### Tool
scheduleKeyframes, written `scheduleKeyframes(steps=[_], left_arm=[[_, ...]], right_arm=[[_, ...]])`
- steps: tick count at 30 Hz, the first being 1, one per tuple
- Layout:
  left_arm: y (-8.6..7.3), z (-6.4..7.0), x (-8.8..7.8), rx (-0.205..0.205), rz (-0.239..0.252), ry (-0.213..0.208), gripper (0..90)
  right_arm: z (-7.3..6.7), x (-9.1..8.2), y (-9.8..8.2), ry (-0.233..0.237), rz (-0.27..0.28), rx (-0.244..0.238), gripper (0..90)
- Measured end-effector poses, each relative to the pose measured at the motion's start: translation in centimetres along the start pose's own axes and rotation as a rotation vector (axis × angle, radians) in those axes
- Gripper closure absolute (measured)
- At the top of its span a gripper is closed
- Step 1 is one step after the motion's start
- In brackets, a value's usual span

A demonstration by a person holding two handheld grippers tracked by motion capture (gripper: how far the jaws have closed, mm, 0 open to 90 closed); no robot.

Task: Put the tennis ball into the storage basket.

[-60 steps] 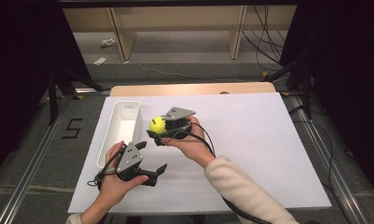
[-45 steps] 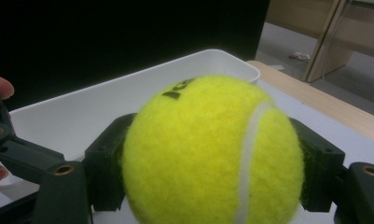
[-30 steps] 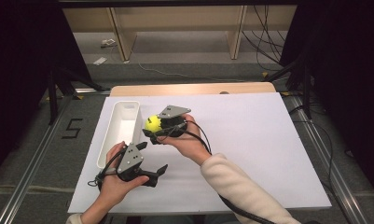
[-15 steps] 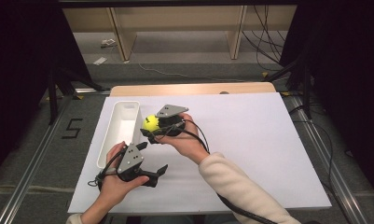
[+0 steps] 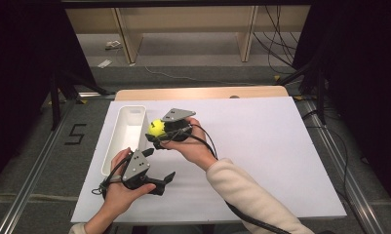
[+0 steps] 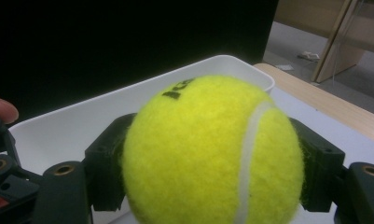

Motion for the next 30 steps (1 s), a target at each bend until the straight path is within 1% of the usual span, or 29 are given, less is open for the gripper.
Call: scheduleKeyframes(steps=[3, 12, 17, 30], left_arm=[[0.00, -0.03, 0.01, 0.004, 0.000, -0.001, 0.0], [0.02, -0.03, -0.02, -0.003, 0.002, 0.000, 0.0], [0.01, -0.01, 0.01, 0.002, 0.001, -0.003, 0.0], [-0.02, 0.02, 0.05, 0.005, 0.000, -0.004, 0.0]], right_arm=[[-0.05, 0.09, 0.09, 0.002, -0.001, -0.002, 27.5], [-0.49, 0.65, 0.27, 0.011, 0.003, 0.003, 27.4], [-0.70, 0.88, 0.34, 0.015, 0.001, -0.002, 27.4], [-0.66, 1.02, 0.91, 0.013, 0.005, -0.007, 27.4]])
Point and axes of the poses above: each handheld gripper's, and its own axes: x roughly forward along the jaws, y roughly out of its top, z roughly to its right, the point moved 6 cm from there along x, roughly forward along the jaws, and after that the axes turned 6 degrees about z, right-handed, at the moved point
